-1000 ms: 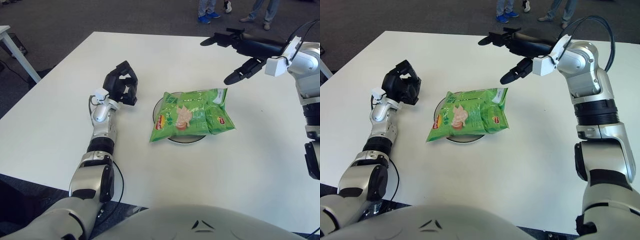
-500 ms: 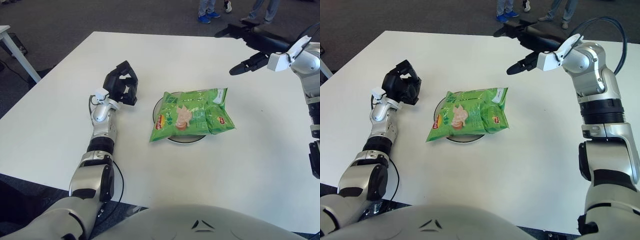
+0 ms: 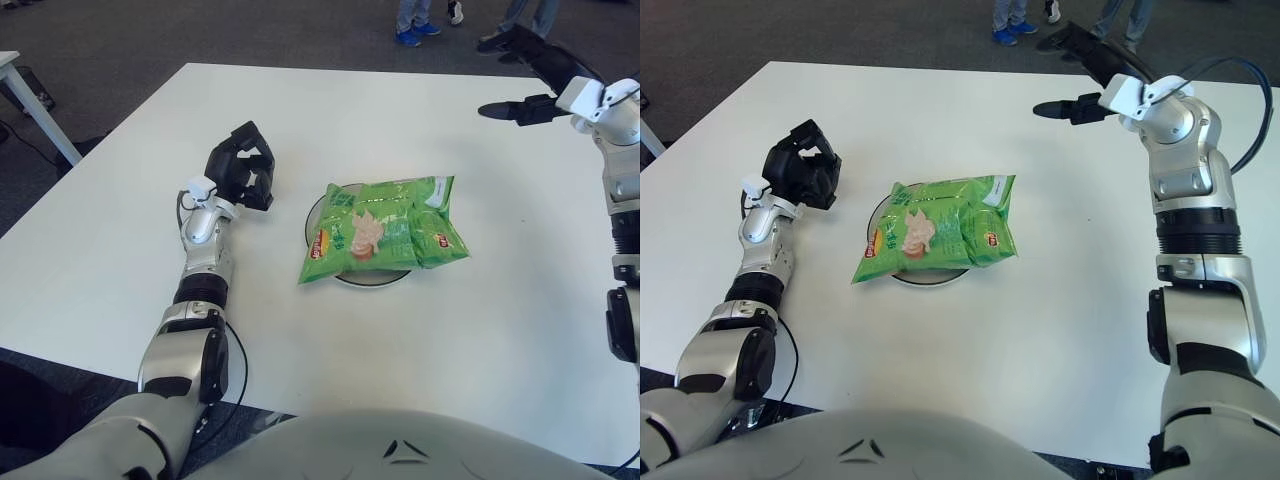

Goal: Put the snack into the plate.

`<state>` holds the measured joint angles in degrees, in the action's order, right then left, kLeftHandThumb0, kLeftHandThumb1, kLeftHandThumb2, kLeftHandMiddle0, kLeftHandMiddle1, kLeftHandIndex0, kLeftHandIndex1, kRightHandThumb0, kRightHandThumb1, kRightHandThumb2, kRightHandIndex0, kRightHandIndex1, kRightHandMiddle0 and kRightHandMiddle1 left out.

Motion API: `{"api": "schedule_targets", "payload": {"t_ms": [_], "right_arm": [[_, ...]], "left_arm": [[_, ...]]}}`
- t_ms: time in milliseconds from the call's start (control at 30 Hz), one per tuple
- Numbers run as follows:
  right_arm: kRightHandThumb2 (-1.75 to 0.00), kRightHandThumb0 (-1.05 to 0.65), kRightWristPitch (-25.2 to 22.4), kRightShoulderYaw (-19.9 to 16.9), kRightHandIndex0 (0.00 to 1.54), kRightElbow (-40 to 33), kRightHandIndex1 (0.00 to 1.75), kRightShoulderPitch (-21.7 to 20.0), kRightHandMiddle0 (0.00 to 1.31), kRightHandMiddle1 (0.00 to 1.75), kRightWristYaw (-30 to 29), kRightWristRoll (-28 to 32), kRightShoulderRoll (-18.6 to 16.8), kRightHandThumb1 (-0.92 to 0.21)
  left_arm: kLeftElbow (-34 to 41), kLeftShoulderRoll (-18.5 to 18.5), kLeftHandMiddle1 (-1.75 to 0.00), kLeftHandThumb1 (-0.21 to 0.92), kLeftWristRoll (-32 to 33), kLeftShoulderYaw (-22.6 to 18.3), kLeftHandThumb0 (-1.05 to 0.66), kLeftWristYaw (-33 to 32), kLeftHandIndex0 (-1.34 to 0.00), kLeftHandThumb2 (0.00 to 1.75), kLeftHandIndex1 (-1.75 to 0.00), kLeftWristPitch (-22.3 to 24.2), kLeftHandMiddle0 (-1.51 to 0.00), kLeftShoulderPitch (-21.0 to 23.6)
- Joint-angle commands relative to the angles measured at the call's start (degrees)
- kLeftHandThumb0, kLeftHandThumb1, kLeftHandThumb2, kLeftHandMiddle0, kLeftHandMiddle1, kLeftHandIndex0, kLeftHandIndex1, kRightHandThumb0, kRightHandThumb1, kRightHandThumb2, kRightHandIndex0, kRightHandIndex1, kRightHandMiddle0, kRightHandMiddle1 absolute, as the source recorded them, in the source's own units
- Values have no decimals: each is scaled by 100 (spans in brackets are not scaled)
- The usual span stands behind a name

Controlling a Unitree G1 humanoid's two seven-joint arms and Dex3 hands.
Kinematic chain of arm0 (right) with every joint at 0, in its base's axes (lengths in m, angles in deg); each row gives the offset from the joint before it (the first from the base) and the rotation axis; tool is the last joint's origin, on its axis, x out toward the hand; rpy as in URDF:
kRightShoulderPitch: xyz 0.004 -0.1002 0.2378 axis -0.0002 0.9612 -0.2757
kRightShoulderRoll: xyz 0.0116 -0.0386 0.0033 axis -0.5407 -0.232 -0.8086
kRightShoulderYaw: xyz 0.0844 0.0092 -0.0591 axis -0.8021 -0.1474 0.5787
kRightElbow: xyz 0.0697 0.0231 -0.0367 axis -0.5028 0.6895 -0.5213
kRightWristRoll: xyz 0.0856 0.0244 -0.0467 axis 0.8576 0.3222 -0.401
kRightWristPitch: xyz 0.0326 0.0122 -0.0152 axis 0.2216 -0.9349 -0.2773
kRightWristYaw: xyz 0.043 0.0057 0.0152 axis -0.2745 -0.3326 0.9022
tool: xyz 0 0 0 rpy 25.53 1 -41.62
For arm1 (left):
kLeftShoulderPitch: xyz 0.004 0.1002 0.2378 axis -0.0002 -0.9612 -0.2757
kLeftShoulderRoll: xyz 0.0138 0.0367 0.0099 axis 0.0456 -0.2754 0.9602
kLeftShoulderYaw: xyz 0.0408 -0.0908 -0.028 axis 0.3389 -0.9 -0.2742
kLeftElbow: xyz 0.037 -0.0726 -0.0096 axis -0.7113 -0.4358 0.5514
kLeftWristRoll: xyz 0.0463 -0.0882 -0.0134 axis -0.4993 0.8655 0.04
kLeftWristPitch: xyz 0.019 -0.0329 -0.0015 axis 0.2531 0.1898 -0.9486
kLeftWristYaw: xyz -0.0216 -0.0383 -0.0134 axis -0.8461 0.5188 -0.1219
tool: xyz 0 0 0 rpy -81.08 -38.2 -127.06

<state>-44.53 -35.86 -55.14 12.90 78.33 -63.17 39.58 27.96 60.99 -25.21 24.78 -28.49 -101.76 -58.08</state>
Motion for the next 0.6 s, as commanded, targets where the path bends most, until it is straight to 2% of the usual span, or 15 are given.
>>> {"api": "schedule_targets", "payload": {"t_ms": [0, 100, 167, 267, 333, 367, 433, 567], "right_arm": [[-78, -62, -596, -283, 7, -5, 80, 36, 0, 92, 141, 542, -184, -67], [-83, -59, -839, -402, 7, 144, 85, 12, 0, 98, 116, 769, -250, -66], [-85, -57, -994, -498, 7, 263, 94, -6, 0, 116, 77, 953, -338, -68], [-85, -57, -1157, -571, 5, 200, 100, 146, 0, 128, -98, 1090, -503, -72], [-84, -58, -1254, -659, 7, 118, 109, 349, 0, 151, -349, 1172, -721, -76], [-73, -50, -1288, -696, 9, 84, 112, 426, 7, 160, -452, 1208, -802, -82], [-63, -43, -1338, -781, 13, 67, 115, 509, 13, 167, -611, 1284, -911, -87], [-54, -37, -1310, -950, 21, -10, 122, 723, 18, 173, -894, 1470, -1151, -91]], "left_arm": [[-476, -223, -175, 11, 153, -59, -57, 12, -79, 157, -175, 45, -136, -579], [-480, -230, -175, 11, 152, -65, -57, 1, -79, 157, -175, 69, -136, -571], [-481, -229, -175, 12, 145, -64, -56, -9, -78, 155, -175, 96, -136, -567], [-481, -228, -175, 13, 154, -72, -56, -4, -77, 155, -175, 131, -137, -561], [-501, -222, -175, 15, 160, -83, -55, -5, -76, 153, -175, 172, -137, -540], [-509, -220, -175, 15, 159, -87, -55, -8, -75, 152, -175, 188, -137, -534], [-515, -215, -175, 15, 148, -92, -55, -26, -75, 152, -175, 209, -137, -530], [-510, -221, -175, 16, 159, -106, -54, -33, -74, 150, -175, 265, -137, -529]]}}
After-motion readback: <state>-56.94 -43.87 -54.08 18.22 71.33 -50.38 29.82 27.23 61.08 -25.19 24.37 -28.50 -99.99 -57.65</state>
